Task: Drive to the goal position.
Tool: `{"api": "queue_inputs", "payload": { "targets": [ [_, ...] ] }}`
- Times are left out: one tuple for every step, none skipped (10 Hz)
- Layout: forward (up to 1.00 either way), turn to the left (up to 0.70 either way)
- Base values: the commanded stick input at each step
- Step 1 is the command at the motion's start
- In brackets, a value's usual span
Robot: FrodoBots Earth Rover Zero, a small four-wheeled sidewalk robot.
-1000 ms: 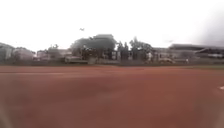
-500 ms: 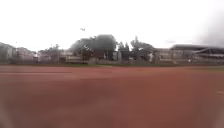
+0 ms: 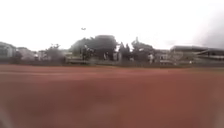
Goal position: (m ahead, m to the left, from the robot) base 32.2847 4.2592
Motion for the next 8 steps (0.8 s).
{"api": "queue_inputs", "payload": {
  "targets": [
    [0.7,0.0],
    [0.7,0.0],
    [0.7,0.0],
    [0.7,0.0],
    [0.7,0.0],
    [0.7,0.0],
    [0.7,0.0],
    [0.7,0.0]
  ]
}}
